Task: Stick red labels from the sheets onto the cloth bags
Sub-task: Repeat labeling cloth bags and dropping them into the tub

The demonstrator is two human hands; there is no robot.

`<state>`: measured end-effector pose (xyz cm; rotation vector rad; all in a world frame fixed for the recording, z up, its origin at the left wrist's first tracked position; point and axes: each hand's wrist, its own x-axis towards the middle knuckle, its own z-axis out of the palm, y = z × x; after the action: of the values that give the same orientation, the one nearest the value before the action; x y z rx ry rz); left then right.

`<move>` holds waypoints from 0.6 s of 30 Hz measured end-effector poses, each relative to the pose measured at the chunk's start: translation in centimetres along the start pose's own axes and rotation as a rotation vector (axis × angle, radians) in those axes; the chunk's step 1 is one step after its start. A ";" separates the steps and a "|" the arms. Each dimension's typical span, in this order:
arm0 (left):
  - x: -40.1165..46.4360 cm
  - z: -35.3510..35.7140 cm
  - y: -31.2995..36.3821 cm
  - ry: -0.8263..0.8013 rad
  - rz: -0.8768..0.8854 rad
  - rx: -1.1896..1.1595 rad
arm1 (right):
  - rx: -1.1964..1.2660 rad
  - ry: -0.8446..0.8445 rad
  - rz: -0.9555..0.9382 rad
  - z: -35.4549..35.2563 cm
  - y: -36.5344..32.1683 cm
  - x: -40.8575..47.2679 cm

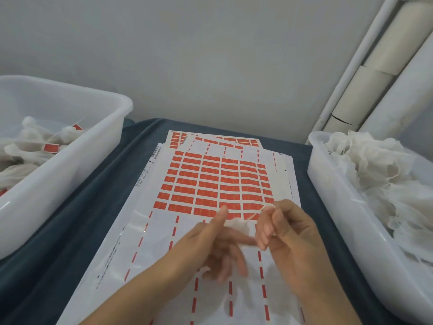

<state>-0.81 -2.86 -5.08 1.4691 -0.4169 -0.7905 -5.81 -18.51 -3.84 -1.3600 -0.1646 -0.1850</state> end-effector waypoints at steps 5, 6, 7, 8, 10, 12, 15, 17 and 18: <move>0.3 -1.7 0.3 0.031 -0.029 -0.630 | -0.265 -0.403 0.158 1.5 0.2 -0.3; 0.1 -2.3 0.4 0.057 -0.020 -0.765 | -0.334 -0.410 0.197 1.6 0.5 -0.3; 0.0 -2.8 0.4 0.085 -0.012 -0.864 | -0.395 -0.397 0.224 1.6 0.7 -0.2; -0.1 -3.1 0.5 0.102 0.000 -0.919 | -0.447 -0.362 0.237 1.5 0.8 -0.1; -0.1 -3.6 0.8 0.121 0.007 -0.930 | -0.524 -0.197 0.221 0.8 0.8 0.2; 0.0 -3.8 0.8 0.129 -0.012 -0.768 | -0.526 0.057 0.193 -0.1 0.9 0.5; 0.1 -3.0 0.6 0.055 -0.086 -0.333 | -0.571 0.250 0.077 -0.2 1.5 0.8; 0.5 -2.2 0.4 0.014 -0.182 -0.126 | -0.628 0.216 -0.035 0.6 1.9 0.6; 0.7 -1.7 0.4 -0.003 -0.214 -0.033 | -0.642 0.177 -0.071 1.0 2.2 0.5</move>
<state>0.96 -2.11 -4.96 1.4977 -0.2499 -0.9647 -4.83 -17.10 -5.60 -1.9668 0.0007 -0.4424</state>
